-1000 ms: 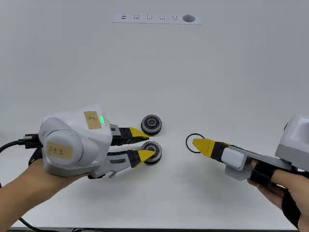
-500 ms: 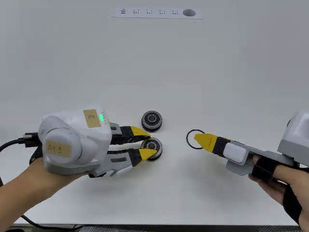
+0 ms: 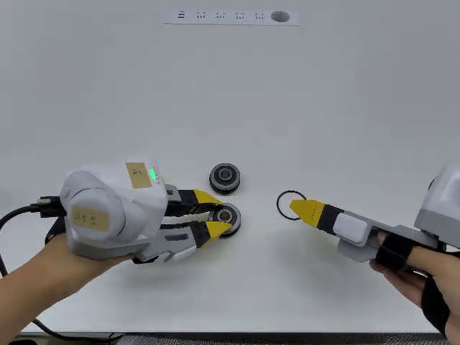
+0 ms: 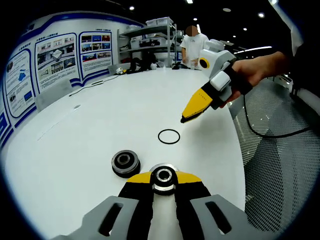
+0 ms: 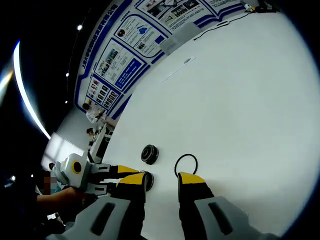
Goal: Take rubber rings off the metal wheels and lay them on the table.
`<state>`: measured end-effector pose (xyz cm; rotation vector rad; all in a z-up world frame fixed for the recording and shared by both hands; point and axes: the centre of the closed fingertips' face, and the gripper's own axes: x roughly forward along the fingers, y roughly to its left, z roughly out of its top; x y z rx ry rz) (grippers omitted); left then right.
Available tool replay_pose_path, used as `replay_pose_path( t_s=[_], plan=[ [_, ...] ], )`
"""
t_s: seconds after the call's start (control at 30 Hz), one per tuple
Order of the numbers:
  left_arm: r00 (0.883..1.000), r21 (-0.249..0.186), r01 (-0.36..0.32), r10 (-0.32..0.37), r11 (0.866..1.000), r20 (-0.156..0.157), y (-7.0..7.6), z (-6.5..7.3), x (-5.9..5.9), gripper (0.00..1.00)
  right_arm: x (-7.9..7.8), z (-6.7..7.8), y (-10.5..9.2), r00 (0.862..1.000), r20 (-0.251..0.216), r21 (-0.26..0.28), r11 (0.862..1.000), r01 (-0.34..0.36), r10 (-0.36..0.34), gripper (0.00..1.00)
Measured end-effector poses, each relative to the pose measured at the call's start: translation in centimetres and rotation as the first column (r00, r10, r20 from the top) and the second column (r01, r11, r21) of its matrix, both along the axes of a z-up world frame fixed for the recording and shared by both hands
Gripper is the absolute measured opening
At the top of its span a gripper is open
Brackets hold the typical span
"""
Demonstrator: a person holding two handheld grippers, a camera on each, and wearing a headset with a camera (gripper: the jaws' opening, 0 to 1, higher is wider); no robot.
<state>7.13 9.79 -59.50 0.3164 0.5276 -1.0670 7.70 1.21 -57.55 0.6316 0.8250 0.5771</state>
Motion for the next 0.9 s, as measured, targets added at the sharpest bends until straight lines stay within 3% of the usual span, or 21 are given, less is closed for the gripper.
replay_pose_path(
  t_s=[0.2,0.27,0.57,0.9],
  plan=[
    [1.0,0.006,0.012,-0.012,1.0,0.005,-0.1,0.0,0.1,0.15,-0.1,0.0,0.3,1.0,0.0,0.005,1.0,-0.008,0.008,0.26],
    [0.999,0.026,0.032,-0.032,0.999,0.001,-0.1,-0.2,-0.2,0.14,0.0,0.0,0.3,1.0,-0.001,0.006,1.0,-0.007,0.007,0.26],
    [0.997,0.056,0.062,-0.064,0.997,0.032,-0.3,-0.2,-0.2,0.14,0.0,0.1,0.7,1.0,0.001,0.013,1.0,-0.016,0.016,0.26],
    [0.995,0.074,0.082,-0.086,0.994,0.053,-0.2,-0.3,-0.1,0.13,-1.2,-0.3,3.0,0.996,-0.011,0.046,0.995,-0.09,0.09,0.26]
  ],
)
